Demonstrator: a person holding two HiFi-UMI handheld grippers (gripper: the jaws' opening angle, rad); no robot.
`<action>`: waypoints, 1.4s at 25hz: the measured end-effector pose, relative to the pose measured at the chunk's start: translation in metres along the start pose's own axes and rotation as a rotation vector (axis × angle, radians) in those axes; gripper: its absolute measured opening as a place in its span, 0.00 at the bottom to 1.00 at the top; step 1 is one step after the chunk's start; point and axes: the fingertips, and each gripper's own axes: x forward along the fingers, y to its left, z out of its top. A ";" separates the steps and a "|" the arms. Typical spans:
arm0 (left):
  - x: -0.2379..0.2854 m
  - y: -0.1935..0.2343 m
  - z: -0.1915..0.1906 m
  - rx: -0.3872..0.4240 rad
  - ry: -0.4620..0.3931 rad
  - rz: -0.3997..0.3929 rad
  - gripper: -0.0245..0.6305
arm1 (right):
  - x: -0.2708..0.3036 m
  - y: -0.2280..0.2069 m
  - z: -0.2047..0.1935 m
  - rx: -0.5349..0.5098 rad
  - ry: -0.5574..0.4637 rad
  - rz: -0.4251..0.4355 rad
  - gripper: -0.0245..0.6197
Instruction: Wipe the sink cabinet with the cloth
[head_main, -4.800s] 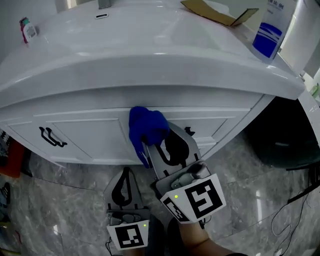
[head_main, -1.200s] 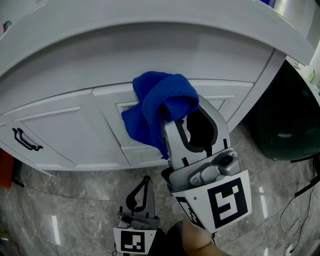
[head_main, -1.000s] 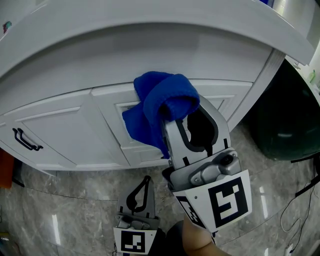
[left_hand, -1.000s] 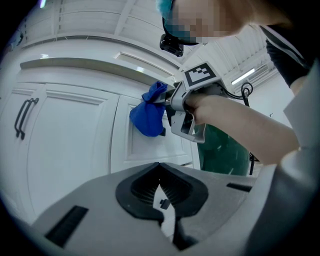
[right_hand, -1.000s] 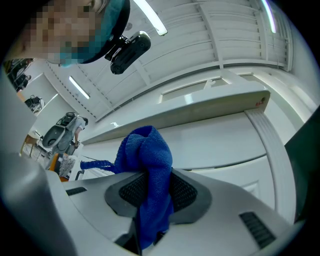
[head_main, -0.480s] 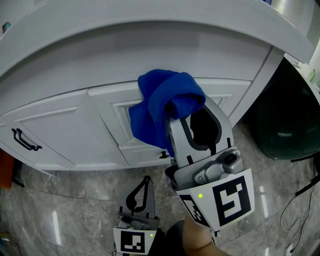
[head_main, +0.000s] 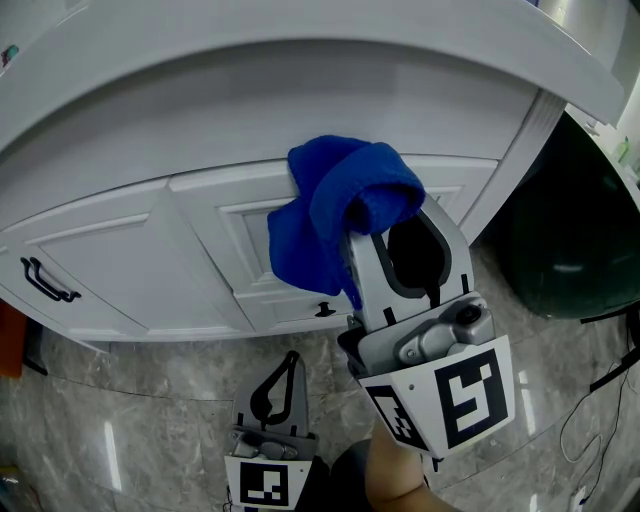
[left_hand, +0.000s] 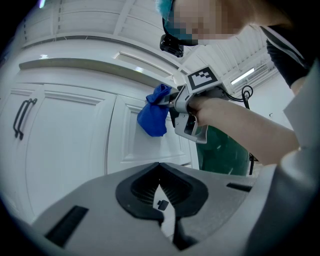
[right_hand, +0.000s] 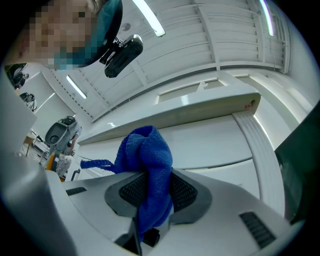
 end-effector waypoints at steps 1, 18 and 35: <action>0.000 -0.001 0.000 0.002 0.001 -0.001 0.04 | -0.001 -0.001 0.000 0.000 0.000 -0.004 0.22; 0.004 -0.013 0.003 0.017 0.002 -0.002 0.04 | -0.016 -0.038 0.005 0.020 -0.008 -0.077 0.22; 0.007 -0.017 0.003 0.010 -0.001 -0.013 0.04 | -0.031 -0.076 0.006 0.011 -0.015 -0.180 0.22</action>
